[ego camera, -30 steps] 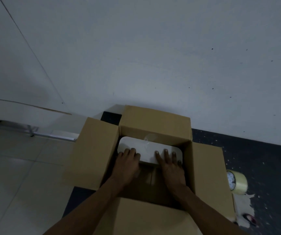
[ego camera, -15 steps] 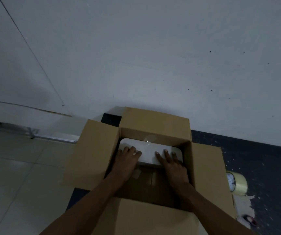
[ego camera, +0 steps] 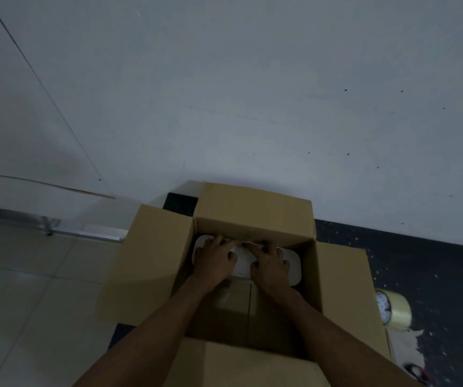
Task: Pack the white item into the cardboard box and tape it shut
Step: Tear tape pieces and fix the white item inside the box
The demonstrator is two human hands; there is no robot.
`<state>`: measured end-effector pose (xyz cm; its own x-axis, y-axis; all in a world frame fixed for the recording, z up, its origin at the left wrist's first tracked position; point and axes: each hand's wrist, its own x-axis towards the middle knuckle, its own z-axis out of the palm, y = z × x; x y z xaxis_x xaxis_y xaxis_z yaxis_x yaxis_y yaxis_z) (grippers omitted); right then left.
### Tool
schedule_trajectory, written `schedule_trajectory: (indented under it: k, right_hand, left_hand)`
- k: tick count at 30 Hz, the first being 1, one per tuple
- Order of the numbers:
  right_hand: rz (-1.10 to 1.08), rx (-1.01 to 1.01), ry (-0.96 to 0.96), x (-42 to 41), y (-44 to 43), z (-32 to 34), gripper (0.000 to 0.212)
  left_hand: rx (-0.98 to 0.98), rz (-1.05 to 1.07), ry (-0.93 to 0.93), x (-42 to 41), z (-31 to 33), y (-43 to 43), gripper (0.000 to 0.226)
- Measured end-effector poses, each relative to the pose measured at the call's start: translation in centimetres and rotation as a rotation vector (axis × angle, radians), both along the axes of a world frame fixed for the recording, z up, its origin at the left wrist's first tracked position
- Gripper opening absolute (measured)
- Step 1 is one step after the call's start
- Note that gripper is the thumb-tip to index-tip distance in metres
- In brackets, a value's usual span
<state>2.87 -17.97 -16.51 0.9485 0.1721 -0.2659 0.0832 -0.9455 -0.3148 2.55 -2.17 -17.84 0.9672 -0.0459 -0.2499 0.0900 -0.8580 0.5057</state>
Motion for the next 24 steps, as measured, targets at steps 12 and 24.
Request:
schedule_trajectory:
  k: [12,24]
  right_hand:
    - [-0.177,0.190,0.029,0.8,0.3,-1.2,0.048]
    - [-0.281,0.237,-0.041,1.6,-0.1,-1.6,0.036]
  left_hand:
    - [-0.100,-0.040,-0.073,1.0,-1.6,1.1,0.044]
    - [-0.171,-0.005,-0.133,0.7,-1.4,1.4,0.038]
